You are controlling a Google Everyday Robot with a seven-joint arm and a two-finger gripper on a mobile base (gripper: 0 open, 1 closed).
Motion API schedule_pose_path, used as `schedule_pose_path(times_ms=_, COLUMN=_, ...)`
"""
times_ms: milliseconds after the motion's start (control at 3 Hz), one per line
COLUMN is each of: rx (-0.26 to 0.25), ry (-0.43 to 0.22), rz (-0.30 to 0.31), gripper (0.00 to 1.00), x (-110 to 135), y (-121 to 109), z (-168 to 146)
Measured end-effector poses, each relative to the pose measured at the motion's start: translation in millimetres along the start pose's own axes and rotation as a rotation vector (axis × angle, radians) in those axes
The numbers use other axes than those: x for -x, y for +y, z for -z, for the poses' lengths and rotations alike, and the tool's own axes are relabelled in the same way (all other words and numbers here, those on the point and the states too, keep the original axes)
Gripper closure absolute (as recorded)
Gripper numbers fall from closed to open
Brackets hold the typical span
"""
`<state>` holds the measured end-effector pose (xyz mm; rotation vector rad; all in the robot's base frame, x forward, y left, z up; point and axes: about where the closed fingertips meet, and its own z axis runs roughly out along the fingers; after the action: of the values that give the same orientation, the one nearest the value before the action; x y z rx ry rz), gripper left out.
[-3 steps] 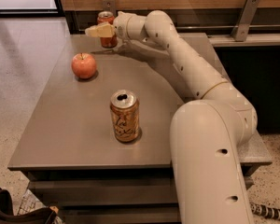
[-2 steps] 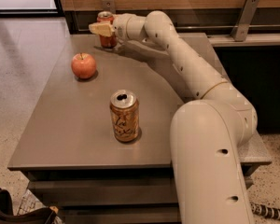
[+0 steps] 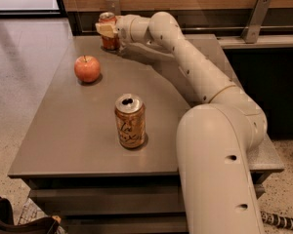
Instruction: Pick coke can
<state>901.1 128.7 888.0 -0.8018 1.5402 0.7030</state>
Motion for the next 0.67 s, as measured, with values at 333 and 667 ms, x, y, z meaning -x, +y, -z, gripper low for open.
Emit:
schedule_pose_path(times_ms=333, rx=0.002, ry=0.000, rz=0.000, gripper=1.00, x=-0.5, y=1.3, z=-1.4)
schedule_pose_path(times_ms=667, rx=0.005, ry=0.012, rz=0.015, gripper=1.00, x=25.7, y=6.8, z=18.6)
